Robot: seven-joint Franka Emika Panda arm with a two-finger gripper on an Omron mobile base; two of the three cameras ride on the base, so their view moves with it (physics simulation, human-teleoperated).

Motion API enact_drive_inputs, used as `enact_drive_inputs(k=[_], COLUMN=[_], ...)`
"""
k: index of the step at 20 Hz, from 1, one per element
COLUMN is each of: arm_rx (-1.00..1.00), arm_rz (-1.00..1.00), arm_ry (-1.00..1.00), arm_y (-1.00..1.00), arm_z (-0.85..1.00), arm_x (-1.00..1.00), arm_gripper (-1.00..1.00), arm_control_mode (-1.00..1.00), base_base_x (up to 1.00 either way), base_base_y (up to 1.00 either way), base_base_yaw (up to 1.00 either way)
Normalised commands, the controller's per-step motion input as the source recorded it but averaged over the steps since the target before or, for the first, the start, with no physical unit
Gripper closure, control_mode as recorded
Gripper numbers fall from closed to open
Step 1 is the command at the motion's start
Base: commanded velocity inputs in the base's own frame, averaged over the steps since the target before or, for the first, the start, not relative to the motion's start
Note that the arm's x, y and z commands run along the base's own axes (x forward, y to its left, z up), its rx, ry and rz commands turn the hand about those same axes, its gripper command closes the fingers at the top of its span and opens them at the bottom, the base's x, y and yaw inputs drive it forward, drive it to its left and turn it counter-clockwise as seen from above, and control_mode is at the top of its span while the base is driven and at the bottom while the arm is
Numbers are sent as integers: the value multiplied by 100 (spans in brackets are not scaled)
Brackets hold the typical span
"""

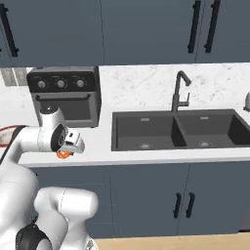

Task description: Pick up the knife from the drawer and place it on the cutting board. Then place the meat from the plate to the cutting board.

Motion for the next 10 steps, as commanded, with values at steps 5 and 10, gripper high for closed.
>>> enact_drive_inputs(k=[5, 10], arm_rx=[0, 0], arm_rz=[0, 0], arm_ry=[0, 0], arm_y=[0, 0], arm_z=[0, 0], arm_x=[0, 0], arm_gripper=[100, 100], arm_control_mode=[100, 100], base_base_x=[7, 12], base_base_y=[-100, -100], base_base_yaw=[-2, 0])
